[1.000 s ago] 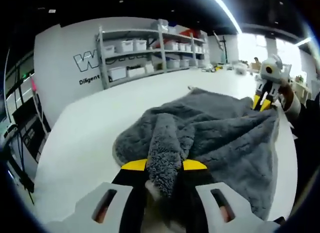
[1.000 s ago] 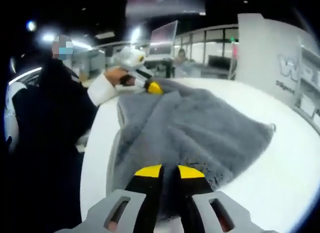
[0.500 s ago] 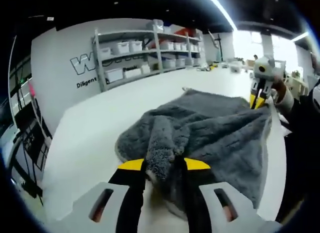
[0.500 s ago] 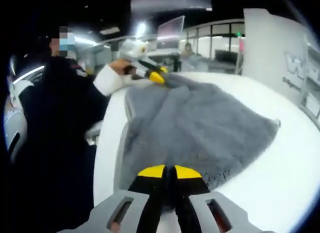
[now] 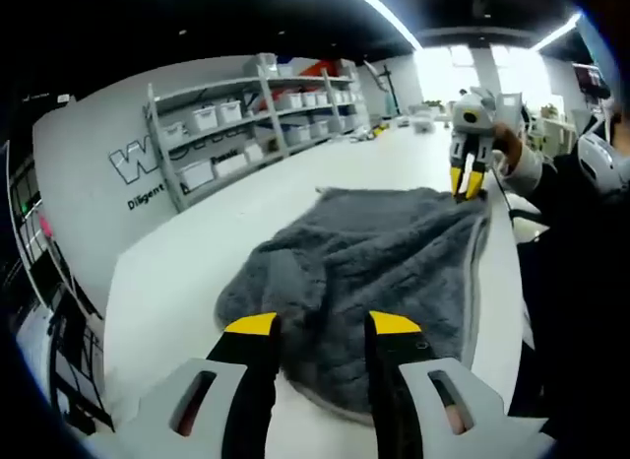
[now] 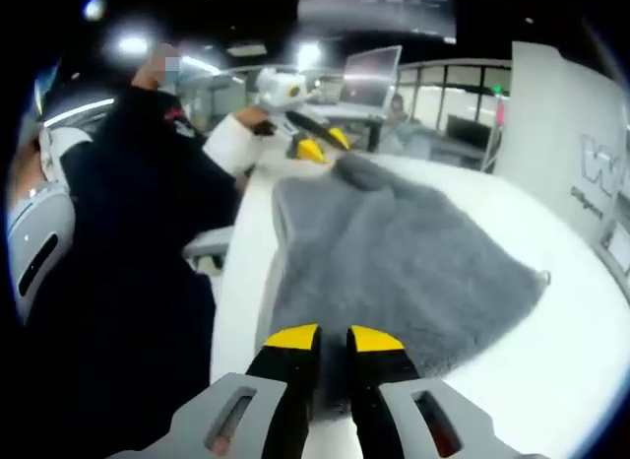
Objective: Open the folded towel by lifting each exposed corner and separating the folded layers until the towel lies flat within the target outline without major curled edges
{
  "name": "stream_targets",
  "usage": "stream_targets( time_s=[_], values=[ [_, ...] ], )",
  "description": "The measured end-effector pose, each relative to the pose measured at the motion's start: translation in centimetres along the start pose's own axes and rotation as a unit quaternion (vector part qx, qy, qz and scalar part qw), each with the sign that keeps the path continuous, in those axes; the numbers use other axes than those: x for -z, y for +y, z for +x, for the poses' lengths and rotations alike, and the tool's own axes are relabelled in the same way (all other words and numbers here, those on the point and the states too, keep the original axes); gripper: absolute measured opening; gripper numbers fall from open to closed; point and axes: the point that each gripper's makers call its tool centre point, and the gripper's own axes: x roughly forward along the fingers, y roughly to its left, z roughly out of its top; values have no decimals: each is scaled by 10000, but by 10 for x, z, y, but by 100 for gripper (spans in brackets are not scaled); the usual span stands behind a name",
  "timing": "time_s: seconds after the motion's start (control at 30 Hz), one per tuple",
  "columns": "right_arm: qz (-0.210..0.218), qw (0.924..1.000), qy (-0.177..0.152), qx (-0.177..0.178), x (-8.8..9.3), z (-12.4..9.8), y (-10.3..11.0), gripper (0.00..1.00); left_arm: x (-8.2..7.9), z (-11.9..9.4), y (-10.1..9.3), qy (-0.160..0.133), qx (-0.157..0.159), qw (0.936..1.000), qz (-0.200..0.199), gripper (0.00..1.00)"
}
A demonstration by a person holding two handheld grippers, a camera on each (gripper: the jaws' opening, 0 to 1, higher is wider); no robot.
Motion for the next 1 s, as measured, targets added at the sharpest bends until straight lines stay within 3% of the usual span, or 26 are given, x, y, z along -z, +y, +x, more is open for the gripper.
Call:
stream_targets(
  time_s=[0.07,0.17,0.3,0.33,0.37,0.43,0.47,0.5,0.53,0.63,0.67,0.93,1.0],
  values=[
    [108,9998,1,-180,-1,1,10,1,-4,-2,-5,-65,92,9999,29,22],
    [151,9996,82,-226,1,3,17,0,-8,-1,-20,-131,436,9990,35,16],
    [113,9994,241,-242,9,6,19,0,5,5,-47,219,1070,9936,293,12],
    [114,9992,278,-253,11,7,19,0,8,6,-55,302,1226,9911,431,12],
    [144,9990,317,-277,13,8,20,0,16,8,-68,460,1483,9838,895,12],
    [202,9986,375,-315,15,9,21,0,23,8,-81,597,1744,9767,1095,12],
    [225,9983,420,-341,17,11,22,0,34,8,-98,893,2094,9666,1181,12],
    [221,9981,461,-343,18,12,23,0,36,10,-102,935,2151,9628,1342,10],
    [209,9980,502,-337,20,13,24,0,31,12,-102,806,2135,9632,1417,10],
    [198,9979,522,-329,20,13,24,0,26,14,-99,772,2036,9681,1244,10],
    [203,9979,532,-323,20,13,25,0,32,13,-100,943,2055,9681,1084,9],
    [261,9976,561,-310,21,15,26,0,37,13,-97,1019,2041,9732,284,6],
    [213,9978,552,-314,21,16,27,0,38,12,-99,1011,2097,9724,-183,5]
  ],
)
